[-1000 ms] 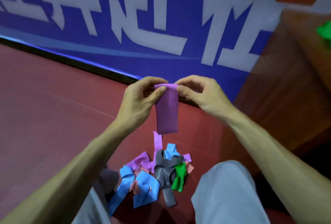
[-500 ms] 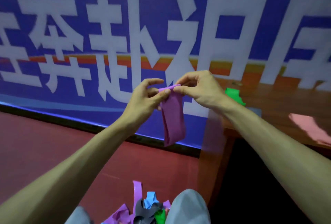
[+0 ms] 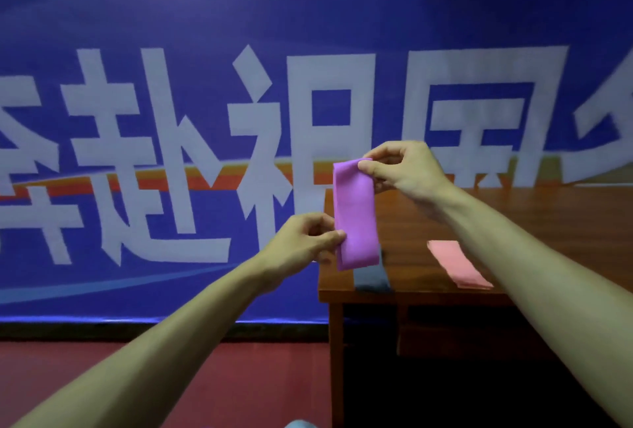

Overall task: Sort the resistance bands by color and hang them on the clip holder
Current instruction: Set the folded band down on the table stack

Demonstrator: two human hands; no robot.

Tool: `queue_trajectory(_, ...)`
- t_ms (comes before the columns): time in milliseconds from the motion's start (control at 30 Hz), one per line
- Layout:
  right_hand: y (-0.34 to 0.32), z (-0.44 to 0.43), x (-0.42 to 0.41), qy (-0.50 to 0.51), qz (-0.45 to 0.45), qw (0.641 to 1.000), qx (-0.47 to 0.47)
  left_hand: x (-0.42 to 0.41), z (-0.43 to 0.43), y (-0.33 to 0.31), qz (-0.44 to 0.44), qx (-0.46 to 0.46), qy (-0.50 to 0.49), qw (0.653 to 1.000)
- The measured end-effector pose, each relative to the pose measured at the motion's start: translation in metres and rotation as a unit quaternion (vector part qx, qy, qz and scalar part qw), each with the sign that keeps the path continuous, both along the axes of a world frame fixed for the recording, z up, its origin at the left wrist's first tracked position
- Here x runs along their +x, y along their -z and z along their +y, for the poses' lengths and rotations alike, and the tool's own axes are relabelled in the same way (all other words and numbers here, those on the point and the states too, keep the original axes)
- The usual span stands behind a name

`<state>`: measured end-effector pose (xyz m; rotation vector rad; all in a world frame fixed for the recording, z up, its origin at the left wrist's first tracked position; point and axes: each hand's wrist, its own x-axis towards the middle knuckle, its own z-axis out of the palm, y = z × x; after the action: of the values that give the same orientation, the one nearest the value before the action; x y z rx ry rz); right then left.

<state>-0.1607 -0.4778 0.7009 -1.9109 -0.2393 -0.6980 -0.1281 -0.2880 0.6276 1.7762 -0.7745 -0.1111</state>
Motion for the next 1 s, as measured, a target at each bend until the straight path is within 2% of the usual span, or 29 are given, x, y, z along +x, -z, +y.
queue_trajectory(200, 0.011, -0.067, 0.014, 0.039, 0.017, 0.995, 0.092, 0.014, -0.077, 0.004, 0.057, -0.016, 0.032, 0.998)
queue_trajectory(333, 0.022, -0.103, 0.029, 0.048, 0.058, 0.989, 0.127, 0.027, -0.114, 0.009, 0.101, -0.015, 0.036, 0.994)
queue_trajectory(467, 0.042, -0.127, 0.044, 0.072, 0.128, 0.985, 0.087, 0.035, -0.136, 0.017, 0.164, 0.028, 0.056, 0.984)
queue_trajectory(600, 0.06, -0.139, 0.054, 0.085, 0.142, 0.982, 0.087, 0.036, -0.144, 0.02, 0.203, 0.051, 0.064, 0.976)
queue_trajectory(1000, 0.072, -0.197, 0.082, 0.16, 0.153, 0.973, 0.068, 0.056, -0.205, 0.006, 0.206, 0.086, 0.083, 0.971)
